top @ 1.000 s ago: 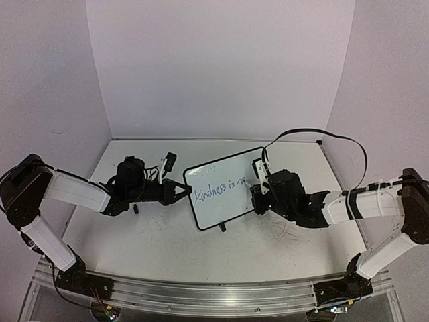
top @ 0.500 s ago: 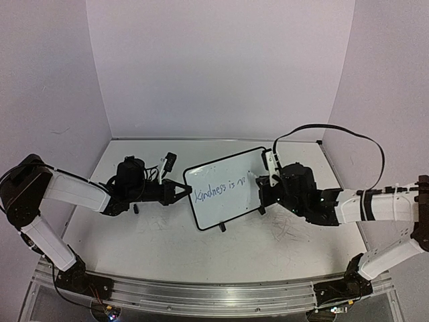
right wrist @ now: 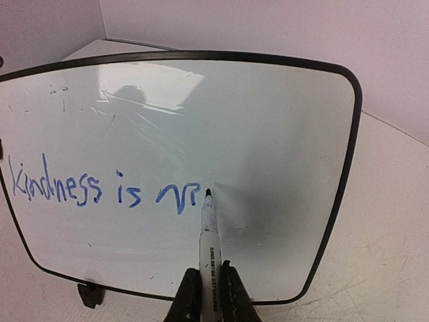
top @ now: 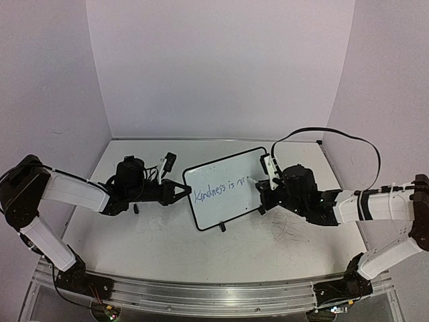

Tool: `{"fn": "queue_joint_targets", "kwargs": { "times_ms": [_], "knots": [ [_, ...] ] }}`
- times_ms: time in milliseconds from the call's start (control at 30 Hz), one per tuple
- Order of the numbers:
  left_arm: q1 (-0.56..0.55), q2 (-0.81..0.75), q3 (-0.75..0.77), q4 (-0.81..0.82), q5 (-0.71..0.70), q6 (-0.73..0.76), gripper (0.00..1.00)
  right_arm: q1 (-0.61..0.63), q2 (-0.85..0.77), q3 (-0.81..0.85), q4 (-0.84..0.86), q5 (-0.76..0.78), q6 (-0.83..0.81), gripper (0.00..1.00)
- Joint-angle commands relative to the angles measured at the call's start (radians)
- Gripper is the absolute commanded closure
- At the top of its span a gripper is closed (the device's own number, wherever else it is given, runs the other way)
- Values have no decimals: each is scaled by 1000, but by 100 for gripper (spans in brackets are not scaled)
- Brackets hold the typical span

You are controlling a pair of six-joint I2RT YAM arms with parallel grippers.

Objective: Write a sentence on the whiteboard

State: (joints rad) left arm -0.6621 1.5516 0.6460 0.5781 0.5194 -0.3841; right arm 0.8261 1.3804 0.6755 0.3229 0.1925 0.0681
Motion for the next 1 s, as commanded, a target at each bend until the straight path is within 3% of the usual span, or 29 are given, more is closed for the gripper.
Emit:
{"fn": "queue_joint_targets", "kwargs": {
  "times_ms": [0,967],
  "knots": [
    [1,-27,2,-41,-18,19,100,5,-6,-8,37,-29,-17,100],
    [1,-13,9,-47,-18,30,100,10,22,-10,50,47,-10,100]
  ]
}}
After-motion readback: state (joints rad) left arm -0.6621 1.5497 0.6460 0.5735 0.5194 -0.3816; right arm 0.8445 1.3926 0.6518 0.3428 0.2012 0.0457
